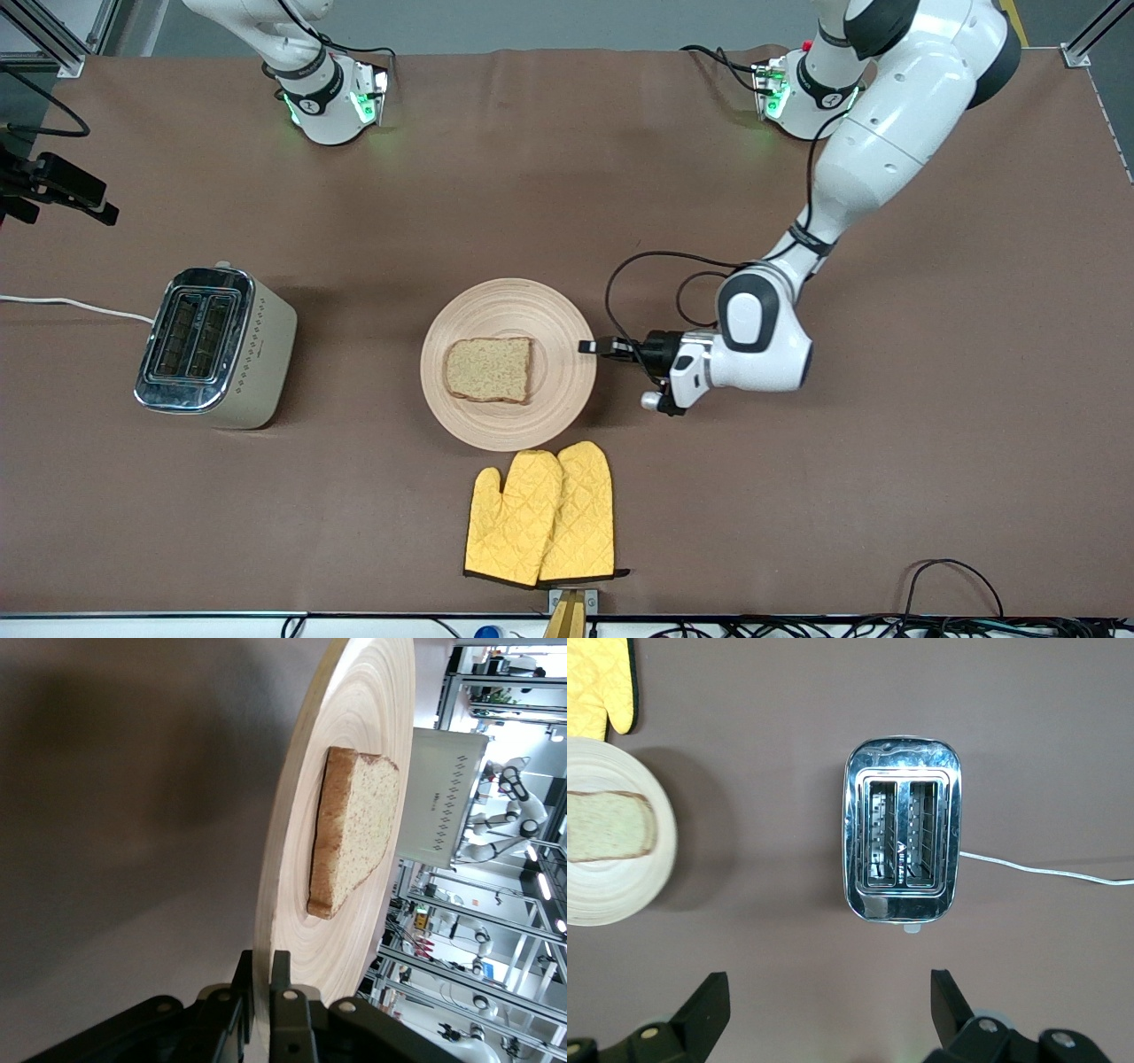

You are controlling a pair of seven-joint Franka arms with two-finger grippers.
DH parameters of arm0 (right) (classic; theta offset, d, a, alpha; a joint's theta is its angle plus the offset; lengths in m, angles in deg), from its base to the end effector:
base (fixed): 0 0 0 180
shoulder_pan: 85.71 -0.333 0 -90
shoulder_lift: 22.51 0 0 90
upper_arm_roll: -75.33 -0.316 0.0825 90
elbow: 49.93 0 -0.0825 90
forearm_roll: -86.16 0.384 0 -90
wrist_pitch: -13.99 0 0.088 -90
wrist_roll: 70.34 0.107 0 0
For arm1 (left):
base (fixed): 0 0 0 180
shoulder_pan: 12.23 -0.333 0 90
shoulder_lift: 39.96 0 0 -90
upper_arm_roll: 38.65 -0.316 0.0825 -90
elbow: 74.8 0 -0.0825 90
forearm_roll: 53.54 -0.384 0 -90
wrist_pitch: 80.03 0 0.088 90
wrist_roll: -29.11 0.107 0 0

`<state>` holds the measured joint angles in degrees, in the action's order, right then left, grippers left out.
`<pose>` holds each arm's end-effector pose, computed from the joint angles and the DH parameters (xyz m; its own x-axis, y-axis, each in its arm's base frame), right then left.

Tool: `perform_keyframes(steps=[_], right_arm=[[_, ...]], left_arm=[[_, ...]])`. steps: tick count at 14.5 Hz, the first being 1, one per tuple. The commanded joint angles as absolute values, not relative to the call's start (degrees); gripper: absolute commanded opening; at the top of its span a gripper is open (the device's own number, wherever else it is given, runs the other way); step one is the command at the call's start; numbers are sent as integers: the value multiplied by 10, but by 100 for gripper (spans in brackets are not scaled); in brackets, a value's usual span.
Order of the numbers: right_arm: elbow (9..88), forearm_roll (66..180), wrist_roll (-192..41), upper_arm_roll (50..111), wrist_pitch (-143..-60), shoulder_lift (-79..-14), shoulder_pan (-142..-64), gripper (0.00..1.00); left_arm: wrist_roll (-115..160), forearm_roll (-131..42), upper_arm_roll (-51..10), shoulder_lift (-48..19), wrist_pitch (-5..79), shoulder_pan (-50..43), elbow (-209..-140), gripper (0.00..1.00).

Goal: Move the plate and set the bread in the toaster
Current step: 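Grip the plate rim with the left gripper and slide it toward the toaster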

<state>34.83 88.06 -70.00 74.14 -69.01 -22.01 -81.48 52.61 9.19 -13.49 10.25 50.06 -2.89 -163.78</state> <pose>0.5386 -0.0247 0.6614 0.9982 -0.0549 -0.0221 -0.0556 -0.9979 -0.0327 0.5934 -0.3772 0.1756 0.9724 -0.1434 -0.1840 0.0958 -0.4738 0.8754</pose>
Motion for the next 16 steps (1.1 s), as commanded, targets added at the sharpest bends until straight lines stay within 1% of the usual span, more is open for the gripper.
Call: perform_keyframes(steps=[1,5,7,8,9,10,11,12,15,16], right_arm=[[352,888,-704,737,-694,-218,-809,100],[352,888,-704,737,-694,-218,-809,100],[351,888,-704,738,-694,-218,-809,100],[351,888,-704,737,-694,-218,-809,100],[352,888,-704,738,-694,-218,-809,100],[352,888,-704,738,-694,-218,-810,100],[352,888,-704,738,-694,-218,-810,100],[352,888,-704,738,-694,-218,-810,100],[352,888,-703,736,-699,-221,-816,100],[352,888,-696,735,-701,-221,-831,100]], left_arm=[[540,110,-133,106,505,-25,-1650,0],[542,104,-139,101,505,-40,-1695,1],[542,102,-144,96,498,-64,-1713,2],[541,96,-144,95,494,-73,-1716,6],[537,82,-144,95,493,-75,-1717,27],[530,79,-144,94,494,-74,-1716,53],[530,79,-144,93,494,-75,-1715,85],[529,79,-144,85,495,-75,-1714,100],[461,72,-162,34,495,-78,-1712,100],[432,48,-174,16,495,-79,-1708,100]])
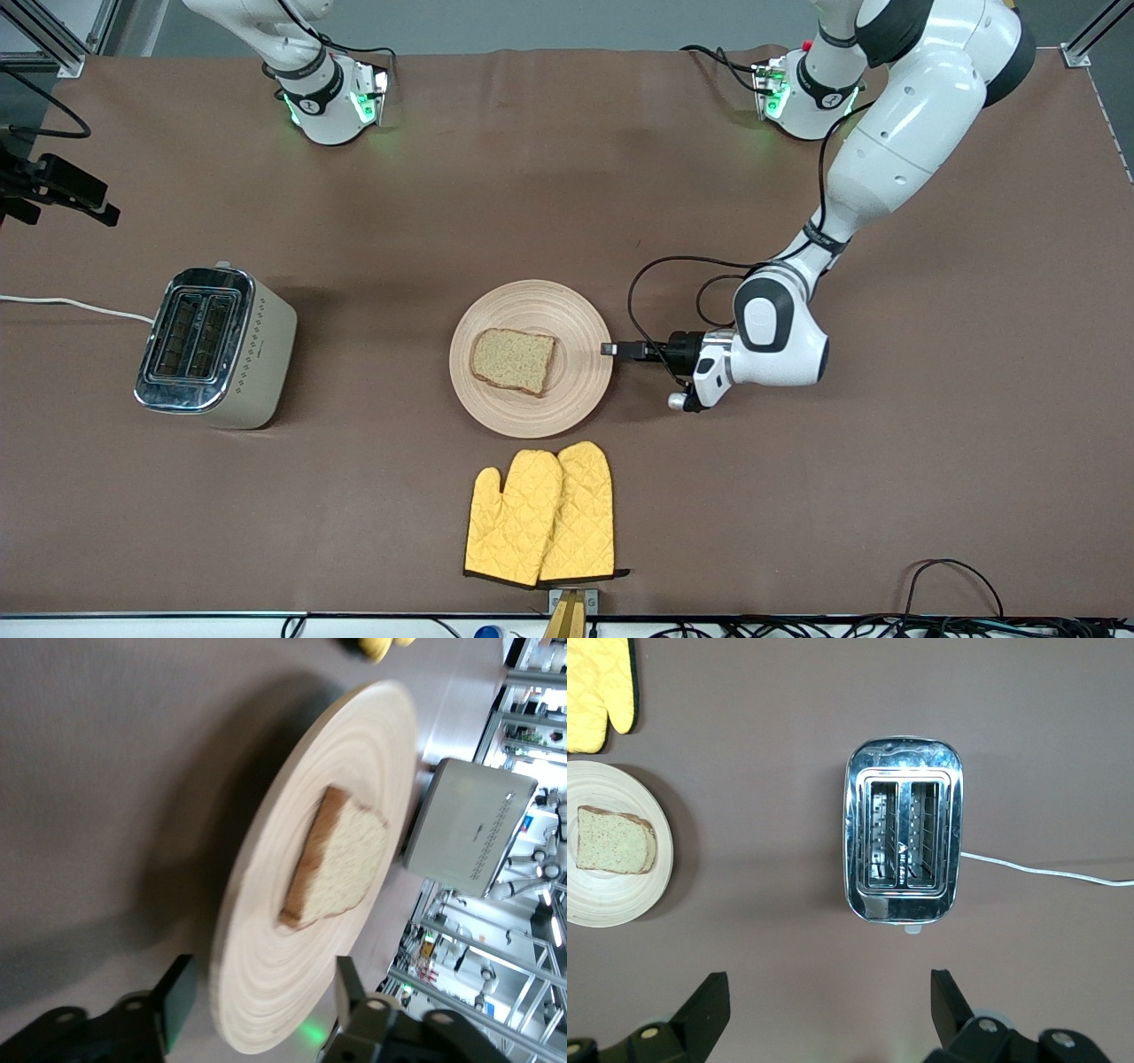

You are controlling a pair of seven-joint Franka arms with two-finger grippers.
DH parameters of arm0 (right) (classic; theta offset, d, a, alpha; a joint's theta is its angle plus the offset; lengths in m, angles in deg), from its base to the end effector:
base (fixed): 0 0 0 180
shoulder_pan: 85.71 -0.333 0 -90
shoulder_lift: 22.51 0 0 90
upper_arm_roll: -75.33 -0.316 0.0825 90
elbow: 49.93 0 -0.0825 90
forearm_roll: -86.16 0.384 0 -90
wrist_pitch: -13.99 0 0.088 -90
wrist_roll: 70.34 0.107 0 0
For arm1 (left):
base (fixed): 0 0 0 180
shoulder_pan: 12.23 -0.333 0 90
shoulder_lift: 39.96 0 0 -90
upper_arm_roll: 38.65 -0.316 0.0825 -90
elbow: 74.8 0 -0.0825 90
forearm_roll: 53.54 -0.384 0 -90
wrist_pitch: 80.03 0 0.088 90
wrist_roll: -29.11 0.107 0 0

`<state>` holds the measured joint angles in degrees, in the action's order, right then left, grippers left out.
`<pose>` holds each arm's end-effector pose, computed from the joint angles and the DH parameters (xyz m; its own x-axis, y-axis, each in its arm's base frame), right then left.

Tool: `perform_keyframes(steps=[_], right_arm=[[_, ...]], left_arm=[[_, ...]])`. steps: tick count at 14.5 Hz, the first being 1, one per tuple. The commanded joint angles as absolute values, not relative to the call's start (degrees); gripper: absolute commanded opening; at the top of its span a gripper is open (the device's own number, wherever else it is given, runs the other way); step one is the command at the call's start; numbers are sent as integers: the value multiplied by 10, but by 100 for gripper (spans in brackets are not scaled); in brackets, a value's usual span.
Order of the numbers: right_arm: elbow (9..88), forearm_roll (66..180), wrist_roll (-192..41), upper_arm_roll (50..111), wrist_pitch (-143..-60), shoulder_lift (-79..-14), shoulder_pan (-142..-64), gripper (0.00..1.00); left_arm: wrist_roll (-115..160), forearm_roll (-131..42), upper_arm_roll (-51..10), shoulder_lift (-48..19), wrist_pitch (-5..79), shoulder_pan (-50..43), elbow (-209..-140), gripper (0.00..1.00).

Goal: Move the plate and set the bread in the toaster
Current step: 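Release the plate and withdraw the left gripper while the right gripper reaches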

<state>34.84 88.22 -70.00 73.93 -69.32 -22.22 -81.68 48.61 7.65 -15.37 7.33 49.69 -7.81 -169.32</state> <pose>0.5406 -0.0206 0.6598 0.9987 -0.0476 -0.0206 -0.0483 -0.9982 -0.0355 0.6031 -0.3081 0.1641 0.9619 -0.0410 -0.2701 0.2087 -0.5280 0.8232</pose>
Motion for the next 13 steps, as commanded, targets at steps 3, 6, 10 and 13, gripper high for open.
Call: perform_keyframes(steps=[3,6,10,13], right_arm=[[362,888,-618,735,-744,-226,-892,100],[372,895,-580,735,-793,-265,-932,100],[373,899,-484,734,-837,-340,-986,100],[398,917,-436,735,-915,-395,-1025,100]], left_arm=[[292,-135,-214,-28,493,-89,-1672,100],[196,-314,-219,-72,458,-124,-1657,100],[189,-466,-219,-137,296,-180,-1591,100],[189,-533,-222,-216,191,-186,-1572,100]])
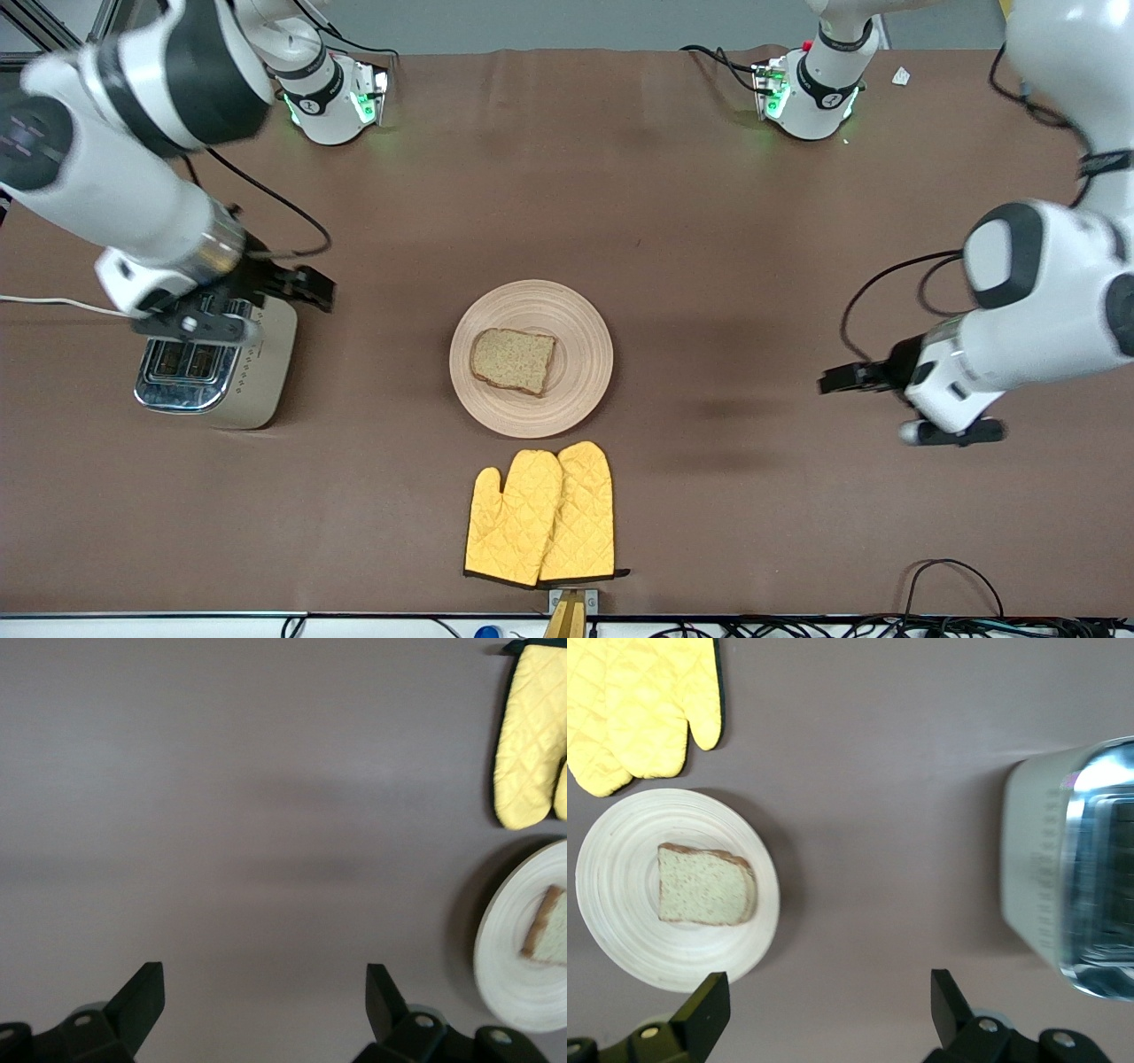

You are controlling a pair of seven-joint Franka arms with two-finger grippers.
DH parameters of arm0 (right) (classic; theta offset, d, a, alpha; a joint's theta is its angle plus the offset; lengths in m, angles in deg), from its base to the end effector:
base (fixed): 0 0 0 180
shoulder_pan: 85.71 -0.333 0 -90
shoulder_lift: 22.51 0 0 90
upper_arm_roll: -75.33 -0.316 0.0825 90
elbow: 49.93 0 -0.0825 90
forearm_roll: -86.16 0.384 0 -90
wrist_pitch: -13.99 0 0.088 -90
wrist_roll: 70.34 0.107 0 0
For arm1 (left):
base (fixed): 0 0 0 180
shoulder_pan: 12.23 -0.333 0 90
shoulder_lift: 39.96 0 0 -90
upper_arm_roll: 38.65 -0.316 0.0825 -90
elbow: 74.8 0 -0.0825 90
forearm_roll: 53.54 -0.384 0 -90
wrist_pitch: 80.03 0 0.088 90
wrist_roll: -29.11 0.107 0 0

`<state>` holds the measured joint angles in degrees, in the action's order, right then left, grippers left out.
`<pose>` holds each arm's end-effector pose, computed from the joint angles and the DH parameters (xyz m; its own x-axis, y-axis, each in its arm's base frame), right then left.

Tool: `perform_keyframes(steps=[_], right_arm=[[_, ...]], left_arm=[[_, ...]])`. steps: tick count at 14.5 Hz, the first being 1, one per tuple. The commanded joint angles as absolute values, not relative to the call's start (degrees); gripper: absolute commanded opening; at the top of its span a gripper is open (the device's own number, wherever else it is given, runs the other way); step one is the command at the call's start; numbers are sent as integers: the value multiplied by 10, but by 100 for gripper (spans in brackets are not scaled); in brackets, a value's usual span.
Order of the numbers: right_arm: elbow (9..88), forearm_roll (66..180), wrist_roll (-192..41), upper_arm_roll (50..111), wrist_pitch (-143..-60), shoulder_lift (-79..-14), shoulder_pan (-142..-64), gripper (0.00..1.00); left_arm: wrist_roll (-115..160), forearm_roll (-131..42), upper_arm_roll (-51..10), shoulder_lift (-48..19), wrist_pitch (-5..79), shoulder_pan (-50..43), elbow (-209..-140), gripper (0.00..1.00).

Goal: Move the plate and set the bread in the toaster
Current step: 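Release the plate and withdraw the left gripper while the right gripper reaches, then lower the right gripper over the bread slice and grasp it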

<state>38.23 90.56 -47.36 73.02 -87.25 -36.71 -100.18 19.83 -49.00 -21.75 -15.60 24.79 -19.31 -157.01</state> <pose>0.6079 0.1877 0.5092 0.9911 -0.1228 -0.0516 -0.1262 -0.9895 -0.0702 0.6739 -0.0907 0.4580 0.9983 0.0308 -0.0485 0.0395 -0.9810 0.1899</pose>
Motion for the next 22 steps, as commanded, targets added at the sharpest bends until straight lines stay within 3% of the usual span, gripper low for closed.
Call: perform_keyframes(steps=[1,3,6,10,13,18,22], right_arm=[[419,917,-419,735,-953,-404,-1043,100],[438,916,-383,735,-1006,-425,-1070,100],[438,909,-338,736,-1029,-459,-1096,100],[463,907,-307,737,-1074,-482,-1124,100],[503,907,-285,737,-1150,-489,-1140,100],[502,859,-240,740,-1180,-526,-1164,96],[501,828,-216,739,-1189,-542,-1166,72]], left_arm=[[189,-551,-225,-242,169,-193,-1572,100],[193,-561,-239,-288,144,-190,-1572,100],[218,-561,-351,-346,88,-94,-1584,100],[245,-554,-361,-414,69,-95,-1651,100],[245,-554,-359,-413,64,-96,-1649,100],[246,-554,-355,-413,65,-92,-1647,100],[251,-553,-355,-403,64,-91,-1637,100]])
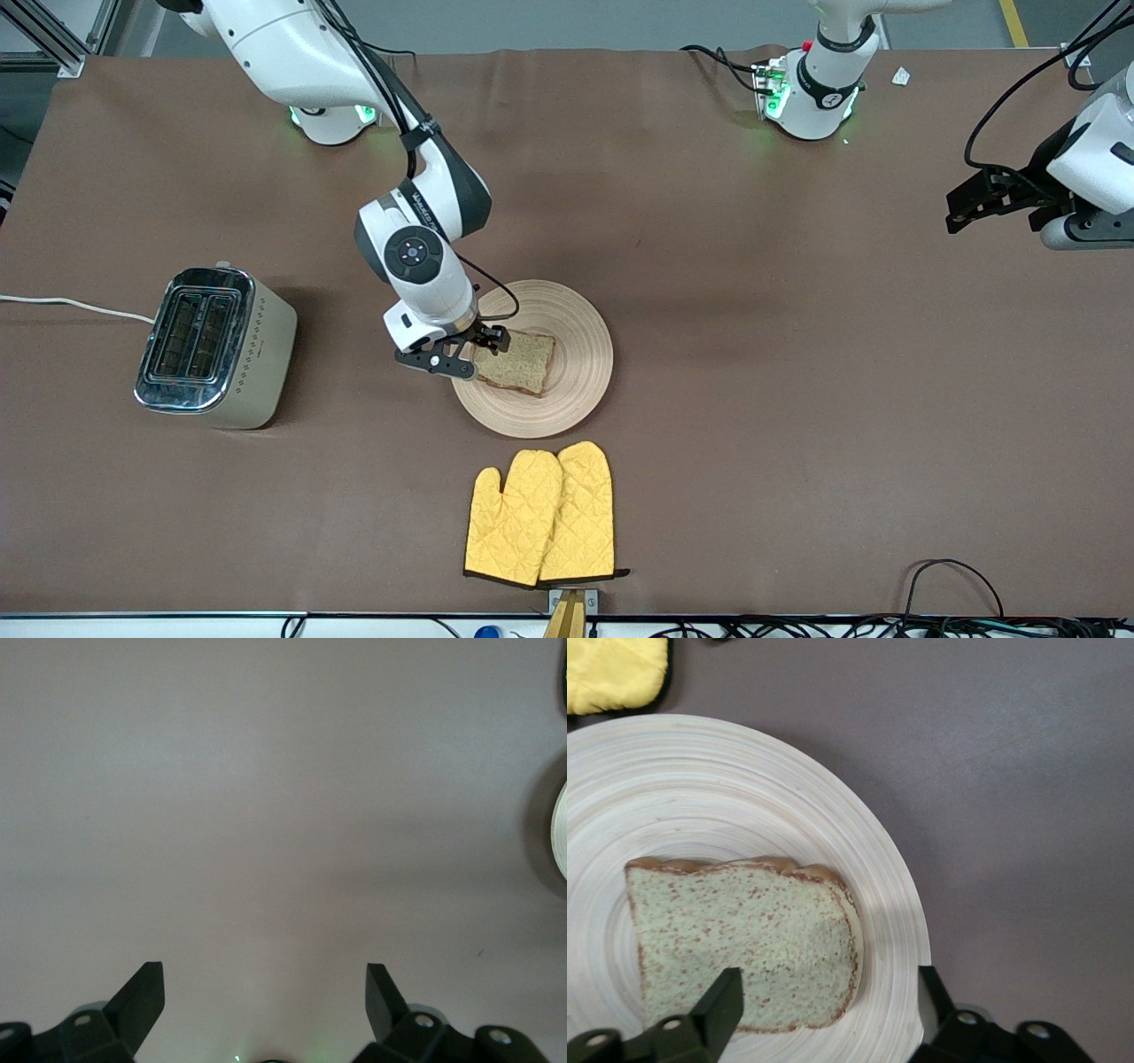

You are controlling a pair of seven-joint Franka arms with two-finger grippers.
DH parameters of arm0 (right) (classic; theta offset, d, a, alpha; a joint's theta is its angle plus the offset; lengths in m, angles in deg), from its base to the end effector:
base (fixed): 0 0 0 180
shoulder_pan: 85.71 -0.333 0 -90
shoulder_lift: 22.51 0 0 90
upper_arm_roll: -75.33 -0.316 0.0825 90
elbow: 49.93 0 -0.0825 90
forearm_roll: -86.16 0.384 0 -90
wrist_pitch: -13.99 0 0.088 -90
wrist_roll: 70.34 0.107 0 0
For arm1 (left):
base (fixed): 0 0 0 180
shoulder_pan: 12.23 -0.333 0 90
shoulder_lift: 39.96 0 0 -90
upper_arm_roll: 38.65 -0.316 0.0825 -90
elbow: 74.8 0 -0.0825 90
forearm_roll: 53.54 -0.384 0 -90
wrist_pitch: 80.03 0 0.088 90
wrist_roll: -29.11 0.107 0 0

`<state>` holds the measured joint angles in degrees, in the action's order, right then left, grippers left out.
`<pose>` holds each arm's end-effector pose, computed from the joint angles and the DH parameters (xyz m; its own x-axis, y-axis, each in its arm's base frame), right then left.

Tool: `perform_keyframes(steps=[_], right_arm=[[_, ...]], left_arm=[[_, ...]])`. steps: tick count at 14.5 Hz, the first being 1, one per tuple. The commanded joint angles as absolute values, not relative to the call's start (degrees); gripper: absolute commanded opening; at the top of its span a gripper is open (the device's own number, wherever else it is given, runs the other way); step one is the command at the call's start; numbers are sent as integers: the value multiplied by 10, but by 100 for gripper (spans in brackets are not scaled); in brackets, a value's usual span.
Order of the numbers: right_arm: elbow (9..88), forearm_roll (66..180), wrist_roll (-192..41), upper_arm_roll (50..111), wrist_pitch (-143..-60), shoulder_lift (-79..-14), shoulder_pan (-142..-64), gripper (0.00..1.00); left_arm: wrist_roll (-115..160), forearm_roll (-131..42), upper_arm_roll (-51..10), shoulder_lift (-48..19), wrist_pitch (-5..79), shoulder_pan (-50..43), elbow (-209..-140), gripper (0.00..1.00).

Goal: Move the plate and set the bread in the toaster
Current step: 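Lower the right gripper over the bread slice and grasp it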

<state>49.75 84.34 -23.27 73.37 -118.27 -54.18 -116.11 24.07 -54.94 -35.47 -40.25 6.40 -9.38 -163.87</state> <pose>0.5662 0.3555 0.2615 0.9710 -0.2385 0.0154 -0.2384 -0.9711 -0.0079 0.5439 -0.0548 0.6296 0.9991 -0.0157 -0.0387 -0.0168 -0.9995 -0.0282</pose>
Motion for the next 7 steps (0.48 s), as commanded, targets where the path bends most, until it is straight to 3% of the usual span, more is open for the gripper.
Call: perform_keyframes(steps=[1,7], right_arm=[[501,828,-216,739,-1189,-544,-1166,68],[500,828,-213,739,-1207,-563,-1168,64]], left_arm=[[251,-552,-355,-401,64,-91,-1634,100],[250,-552,-355,-399,64,-92,-1634,100]])
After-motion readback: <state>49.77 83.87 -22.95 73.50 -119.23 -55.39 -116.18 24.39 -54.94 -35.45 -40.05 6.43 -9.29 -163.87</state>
